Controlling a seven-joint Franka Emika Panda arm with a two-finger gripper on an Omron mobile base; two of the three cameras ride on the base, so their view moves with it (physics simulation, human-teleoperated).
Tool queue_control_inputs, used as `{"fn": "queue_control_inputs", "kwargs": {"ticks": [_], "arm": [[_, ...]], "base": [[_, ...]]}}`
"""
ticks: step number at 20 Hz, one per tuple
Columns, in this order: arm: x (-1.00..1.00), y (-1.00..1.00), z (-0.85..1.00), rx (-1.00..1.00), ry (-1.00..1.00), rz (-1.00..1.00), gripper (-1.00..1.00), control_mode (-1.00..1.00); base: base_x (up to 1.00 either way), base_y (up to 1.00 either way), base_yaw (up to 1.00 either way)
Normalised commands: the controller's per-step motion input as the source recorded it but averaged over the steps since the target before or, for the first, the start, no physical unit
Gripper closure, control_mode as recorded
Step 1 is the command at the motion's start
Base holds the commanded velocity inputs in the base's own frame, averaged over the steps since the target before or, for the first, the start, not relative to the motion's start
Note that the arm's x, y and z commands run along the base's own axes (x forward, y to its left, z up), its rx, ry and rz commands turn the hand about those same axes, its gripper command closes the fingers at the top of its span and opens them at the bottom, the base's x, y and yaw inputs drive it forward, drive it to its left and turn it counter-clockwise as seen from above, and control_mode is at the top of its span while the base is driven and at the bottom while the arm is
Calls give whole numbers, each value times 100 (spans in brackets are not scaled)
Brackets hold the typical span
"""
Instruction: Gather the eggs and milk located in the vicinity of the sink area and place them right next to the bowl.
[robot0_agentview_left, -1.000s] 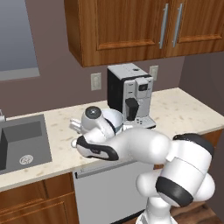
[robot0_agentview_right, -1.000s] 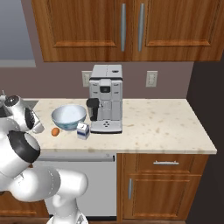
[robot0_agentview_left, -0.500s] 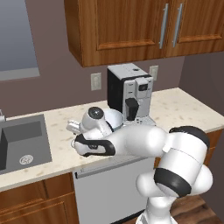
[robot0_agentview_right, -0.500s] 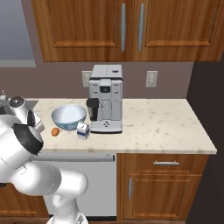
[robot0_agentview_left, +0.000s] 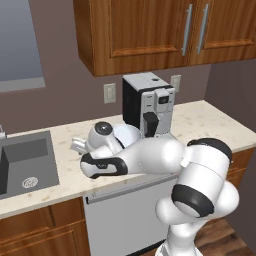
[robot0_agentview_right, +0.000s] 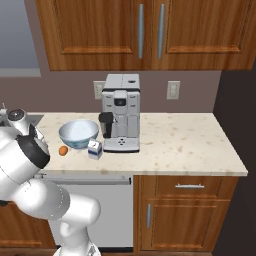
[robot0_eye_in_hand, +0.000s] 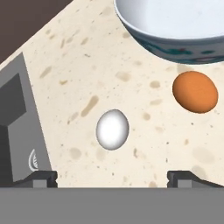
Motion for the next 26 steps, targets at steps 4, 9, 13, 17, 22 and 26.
{"fn": "queue_control_inputs", "kwargs": {"ticks": [4, 9, 13, 17, 22, 26], "arm": [[0, 0, 0, 0, 0, 0, -100, -100], [0, 0, 0, 0, 0, 0, -100, -100], [1, 0, 0, 0, 0, 0, -100, -100], [6, 0, -2, 0, 0, 0, -100, -100], [6, 0, -6, 0, 0, 0, -100, -100], [4, 0, -6, 0, 1, 0, -100, -100]], "base": [[0, 0, 0], [0, 0, 0], [0, 0, 0], [0, 0, 0], [0, 0, 0], [0, 0, 0]]}}
